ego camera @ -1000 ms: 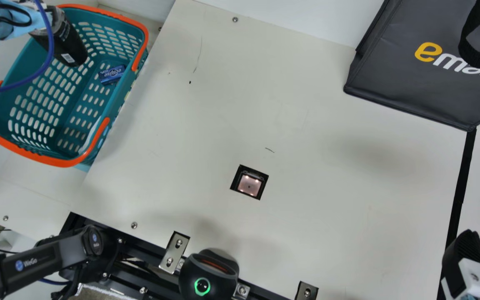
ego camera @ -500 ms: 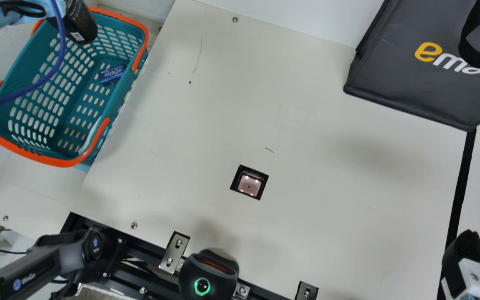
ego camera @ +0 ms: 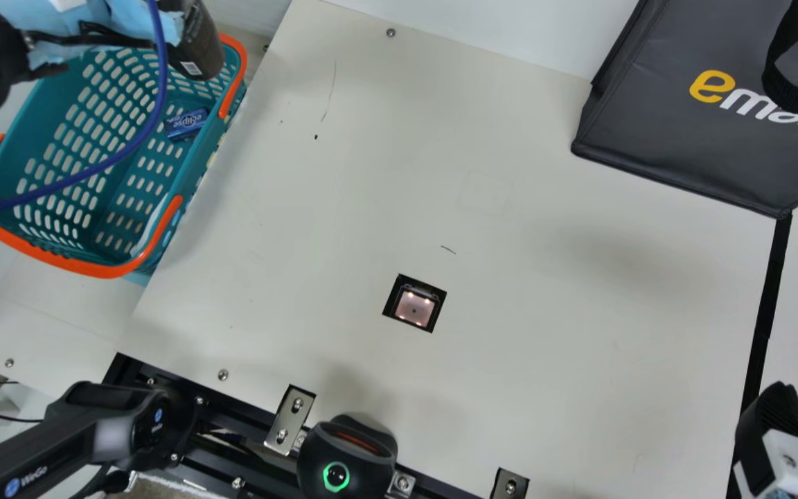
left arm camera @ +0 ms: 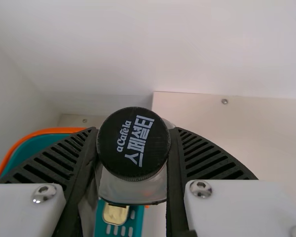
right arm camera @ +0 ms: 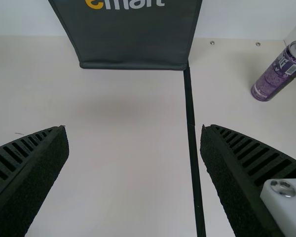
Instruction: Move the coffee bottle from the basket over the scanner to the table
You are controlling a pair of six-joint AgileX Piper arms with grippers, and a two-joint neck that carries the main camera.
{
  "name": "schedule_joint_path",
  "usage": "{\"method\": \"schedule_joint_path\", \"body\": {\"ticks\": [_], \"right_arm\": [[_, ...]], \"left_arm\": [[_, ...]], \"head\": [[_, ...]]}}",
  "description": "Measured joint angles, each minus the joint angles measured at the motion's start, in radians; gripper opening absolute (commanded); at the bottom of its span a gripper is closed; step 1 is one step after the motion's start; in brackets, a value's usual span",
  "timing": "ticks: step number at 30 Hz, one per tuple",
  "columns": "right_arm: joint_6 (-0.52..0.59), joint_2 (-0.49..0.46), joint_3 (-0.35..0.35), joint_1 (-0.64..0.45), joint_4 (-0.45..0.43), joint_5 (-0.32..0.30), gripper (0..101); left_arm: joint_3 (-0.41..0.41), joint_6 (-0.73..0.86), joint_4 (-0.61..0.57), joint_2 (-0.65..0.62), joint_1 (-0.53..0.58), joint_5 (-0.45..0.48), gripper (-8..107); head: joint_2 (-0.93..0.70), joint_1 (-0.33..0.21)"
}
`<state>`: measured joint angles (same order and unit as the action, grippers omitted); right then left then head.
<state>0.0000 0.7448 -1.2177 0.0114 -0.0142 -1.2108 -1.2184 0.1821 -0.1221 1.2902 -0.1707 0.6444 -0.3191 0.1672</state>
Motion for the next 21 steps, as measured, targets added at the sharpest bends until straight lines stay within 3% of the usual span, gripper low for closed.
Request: {"method": "schedule_joint_path", "body": {"ticks": [13, 21], "right_arm": [[0.0, 0.0, 0.0, 0.0, 0.0, 0.0, 95], [0.0, 0.0, 0.0, 0.0, 0.0, 0.0, 95]], "left_arm": [[0.032, -0.232, 0.122, 0.02, 0.21, 0.022, -8], [0.102, -0.269, 0.11, 0.049, 0.269, -0.023, -8]], "head": [[0.0, 0.002], [0.0, 0.002]]}}
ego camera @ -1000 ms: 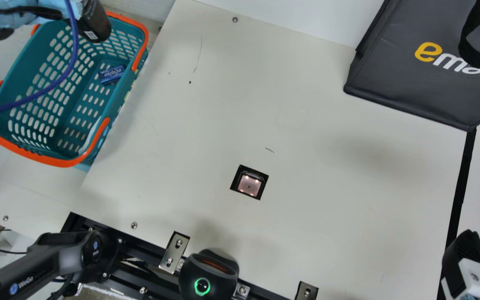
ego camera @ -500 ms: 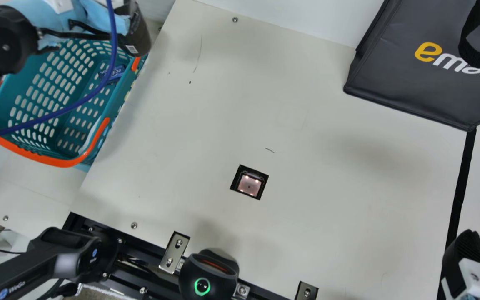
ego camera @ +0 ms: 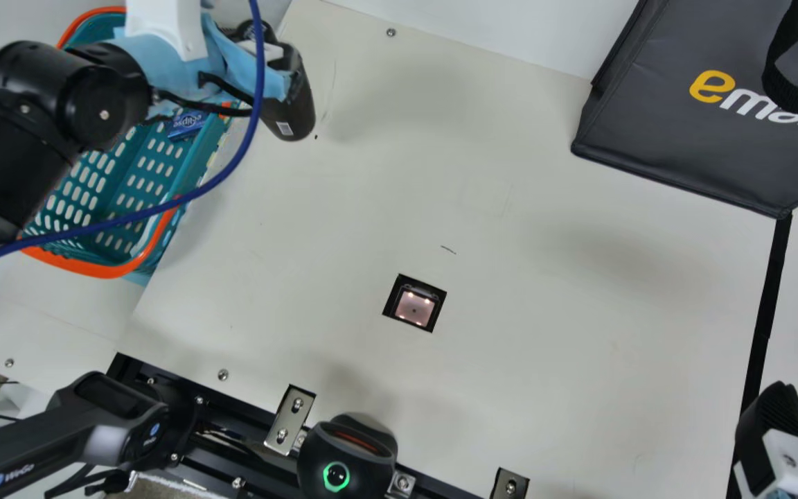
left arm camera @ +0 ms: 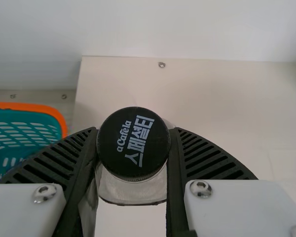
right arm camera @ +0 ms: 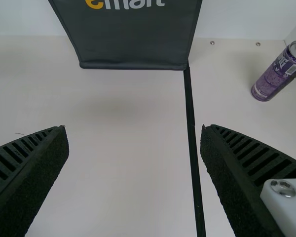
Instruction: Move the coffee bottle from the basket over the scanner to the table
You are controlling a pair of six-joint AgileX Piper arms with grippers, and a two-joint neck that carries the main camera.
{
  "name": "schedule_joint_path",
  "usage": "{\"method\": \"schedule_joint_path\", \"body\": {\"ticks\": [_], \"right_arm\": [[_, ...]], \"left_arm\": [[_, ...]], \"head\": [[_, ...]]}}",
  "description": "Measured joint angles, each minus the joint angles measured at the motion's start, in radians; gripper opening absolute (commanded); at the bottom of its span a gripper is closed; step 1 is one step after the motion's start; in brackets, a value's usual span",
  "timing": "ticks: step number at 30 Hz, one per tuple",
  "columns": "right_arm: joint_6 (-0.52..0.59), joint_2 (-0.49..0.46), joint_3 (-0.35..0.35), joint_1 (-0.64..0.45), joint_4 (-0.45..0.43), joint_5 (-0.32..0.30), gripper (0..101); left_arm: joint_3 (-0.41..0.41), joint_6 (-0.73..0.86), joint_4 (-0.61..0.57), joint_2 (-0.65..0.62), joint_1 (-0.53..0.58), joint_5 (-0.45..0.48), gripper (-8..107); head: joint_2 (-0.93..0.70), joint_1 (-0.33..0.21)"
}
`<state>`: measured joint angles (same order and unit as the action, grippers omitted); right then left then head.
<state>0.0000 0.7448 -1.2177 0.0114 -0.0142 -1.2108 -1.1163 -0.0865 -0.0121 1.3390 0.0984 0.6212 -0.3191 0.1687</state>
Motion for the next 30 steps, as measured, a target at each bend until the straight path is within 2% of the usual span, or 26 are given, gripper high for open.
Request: {"method": "schedule_joint_path", "body": {"ticks": [9, 16, 30], "right_arm": [[0.0, 0.0, 0.0, 0.0, 0.0, 0.0, 95], [0.0, 0.0, 0.0, 0.0, 0.0, 0.0, 95], [0.0, 0.0, 0.0, 0.0, 0.0, -0.001, 95]], "left_arm": [[0.1, 0.086, -0.081, 0.032, -0.002, -0.077, -8], [0.14, 0.152, -0.135, 0.044, -0.01, -0.114, -8], [0.176, 0.233, -0.181, 0.05, -0.022, -0.146, 39]], "head": [[0.0, 0.0], [0.0, 0.0], [0.0, 0.0]]}}
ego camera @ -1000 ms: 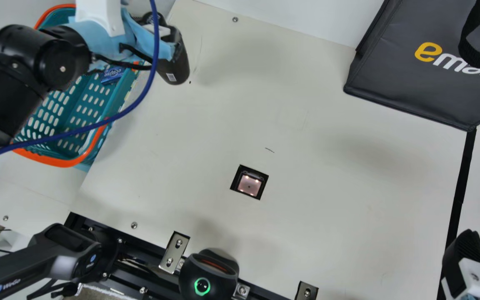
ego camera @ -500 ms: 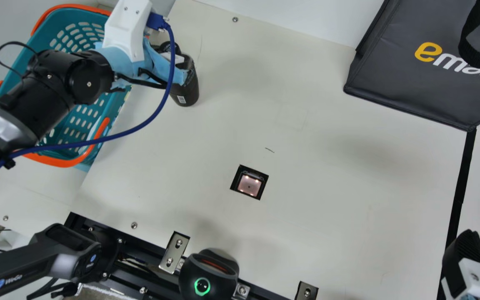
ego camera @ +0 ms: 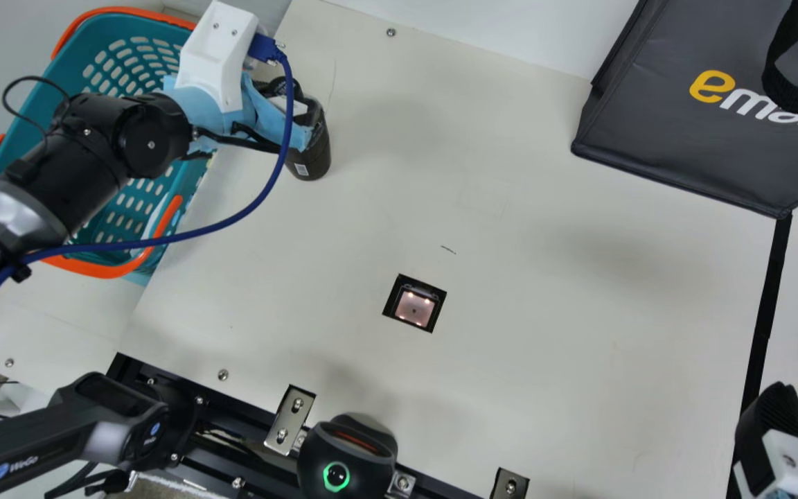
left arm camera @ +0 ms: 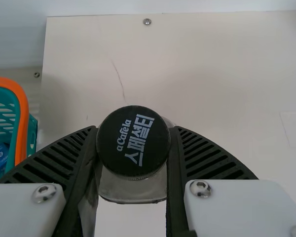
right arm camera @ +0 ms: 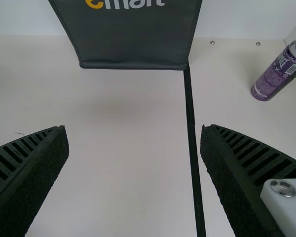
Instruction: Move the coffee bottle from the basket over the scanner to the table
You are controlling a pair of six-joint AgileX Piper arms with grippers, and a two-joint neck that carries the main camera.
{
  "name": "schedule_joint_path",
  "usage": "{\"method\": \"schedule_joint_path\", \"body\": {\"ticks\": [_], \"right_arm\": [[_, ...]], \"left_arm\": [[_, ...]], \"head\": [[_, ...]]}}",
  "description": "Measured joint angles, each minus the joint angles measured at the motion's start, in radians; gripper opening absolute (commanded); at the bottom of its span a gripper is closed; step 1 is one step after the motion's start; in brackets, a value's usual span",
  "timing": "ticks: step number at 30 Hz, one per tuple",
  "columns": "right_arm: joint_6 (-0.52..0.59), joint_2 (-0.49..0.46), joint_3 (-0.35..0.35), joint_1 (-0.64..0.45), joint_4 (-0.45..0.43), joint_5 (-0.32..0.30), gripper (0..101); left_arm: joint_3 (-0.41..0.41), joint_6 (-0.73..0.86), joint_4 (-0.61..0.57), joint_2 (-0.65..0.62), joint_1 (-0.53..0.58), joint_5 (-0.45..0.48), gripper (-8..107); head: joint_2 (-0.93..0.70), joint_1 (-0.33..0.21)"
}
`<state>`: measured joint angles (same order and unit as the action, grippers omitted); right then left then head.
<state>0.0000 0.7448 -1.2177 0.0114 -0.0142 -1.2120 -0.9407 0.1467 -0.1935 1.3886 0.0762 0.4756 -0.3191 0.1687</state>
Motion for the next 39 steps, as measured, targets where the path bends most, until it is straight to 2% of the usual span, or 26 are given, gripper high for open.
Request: {"method": "schedule_joint_path", "body": {"ticks": [15, 27, 39], "right_arm": [[0.0, 0.0, 0.0, 0.0, 0.0, 0.0, 95], [0.0, 0.0, 0.0, 0.0, 0.0, 0.0, 95], [0.0, 0.0, 0.0, 0.0, 0.0, 0.002, 95]], "left_arm": [[0.009, 0.078, -0.129, -0.101, -0.04, 0.015, 89], [-0.054, 0.027, -0.087, -0.29, -0.107, 0.156, 90], [-0.171, -0.03, -0.037, -0.441, -0.184, 0.399, 90]], "head": [[0.0, 0.0], [0.0, 0.0], [0.0, 0.0]]}}
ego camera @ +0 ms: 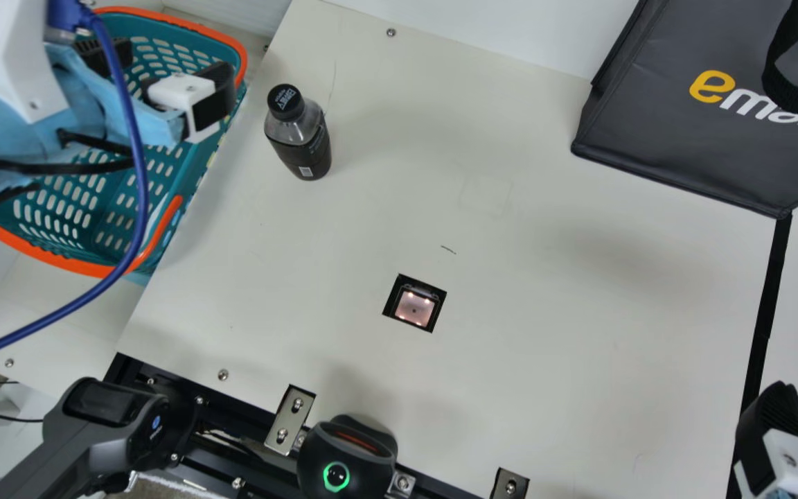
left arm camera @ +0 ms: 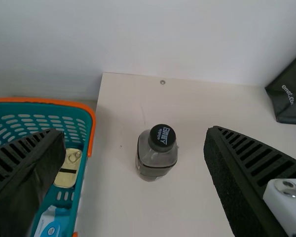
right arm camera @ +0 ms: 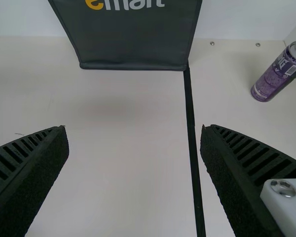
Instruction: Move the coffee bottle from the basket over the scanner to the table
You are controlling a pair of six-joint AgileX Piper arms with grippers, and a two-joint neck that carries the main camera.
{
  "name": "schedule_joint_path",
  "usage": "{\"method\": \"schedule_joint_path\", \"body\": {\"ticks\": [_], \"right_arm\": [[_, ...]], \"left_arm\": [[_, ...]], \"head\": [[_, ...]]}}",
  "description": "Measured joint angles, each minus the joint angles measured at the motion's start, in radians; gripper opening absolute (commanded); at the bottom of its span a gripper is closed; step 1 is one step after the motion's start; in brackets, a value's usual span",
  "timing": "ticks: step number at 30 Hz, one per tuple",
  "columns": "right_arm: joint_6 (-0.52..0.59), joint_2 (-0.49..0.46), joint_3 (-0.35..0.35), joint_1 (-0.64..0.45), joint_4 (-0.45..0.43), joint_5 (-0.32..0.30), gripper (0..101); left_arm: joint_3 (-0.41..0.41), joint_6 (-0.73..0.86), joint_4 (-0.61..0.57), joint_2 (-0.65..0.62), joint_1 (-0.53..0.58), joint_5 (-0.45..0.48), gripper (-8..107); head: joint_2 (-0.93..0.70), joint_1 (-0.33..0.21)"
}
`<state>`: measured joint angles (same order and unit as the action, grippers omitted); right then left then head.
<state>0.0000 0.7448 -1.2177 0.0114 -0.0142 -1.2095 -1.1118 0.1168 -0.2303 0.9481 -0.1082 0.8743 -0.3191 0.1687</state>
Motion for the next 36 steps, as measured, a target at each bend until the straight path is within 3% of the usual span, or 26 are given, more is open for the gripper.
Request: {"method": "schedule_joint_path", "body": {"ticks": [8, 23, 36], "right_arm": [[0.0, 0.0, 0.0, 0.0, 0.0, 0.0, 95], [0.0, 0.0, 0.0, 0.0, 0.0, 0.0, 95], [0.0, 0.0, 0.0, 0.0, 0.0, 0.0, 95]], "left_arm": [[0.0, 0.0, 0.002, 0.0, 0.0, 0.025, 90], [0.0, 0.0, 0.002, 0.0, 0.0, 0.025, 90], [0.041, -0.072, 0.076, 0.084, 0.084, -0.036, 90]], "head": [[0.015, 0.0], [0.341, 0.0], [0.347, 0.0]]}}
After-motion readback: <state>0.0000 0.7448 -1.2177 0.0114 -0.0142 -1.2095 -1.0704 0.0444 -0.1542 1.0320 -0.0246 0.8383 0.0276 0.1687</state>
